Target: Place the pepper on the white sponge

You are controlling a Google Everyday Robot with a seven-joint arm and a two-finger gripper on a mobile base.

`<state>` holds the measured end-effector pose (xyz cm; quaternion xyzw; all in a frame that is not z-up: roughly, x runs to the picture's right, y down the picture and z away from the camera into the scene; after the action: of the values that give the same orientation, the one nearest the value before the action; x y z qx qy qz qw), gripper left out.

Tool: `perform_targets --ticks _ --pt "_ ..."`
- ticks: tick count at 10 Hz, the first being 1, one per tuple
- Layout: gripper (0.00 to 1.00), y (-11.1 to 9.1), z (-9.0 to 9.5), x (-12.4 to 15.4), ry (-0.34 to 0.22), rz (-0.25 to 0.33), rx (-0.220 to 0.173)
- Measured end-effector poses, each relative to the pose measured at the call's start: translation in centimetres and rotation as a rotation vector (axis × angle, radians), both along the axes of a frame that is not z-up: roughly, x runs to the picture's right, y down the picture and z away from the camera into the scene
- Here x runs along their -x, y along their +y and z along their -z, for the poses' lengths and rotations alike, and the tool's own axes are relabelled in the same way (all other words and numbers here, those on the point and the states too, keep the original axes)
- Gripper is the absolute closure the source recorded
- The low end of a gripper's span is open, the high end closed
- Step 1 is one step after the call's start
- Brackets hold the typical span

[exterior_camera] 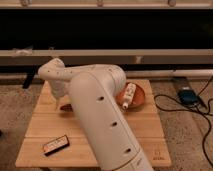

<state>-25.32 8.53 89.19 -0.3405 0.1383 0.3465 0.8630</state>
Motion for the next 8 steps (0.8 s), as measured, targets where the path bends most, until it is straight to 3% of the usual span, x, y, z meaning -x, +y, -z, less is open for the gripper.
perform_targets --ticks 8 --pt "0.2 3.1 -1.5 -2.0 0.041 0.043 0.063"
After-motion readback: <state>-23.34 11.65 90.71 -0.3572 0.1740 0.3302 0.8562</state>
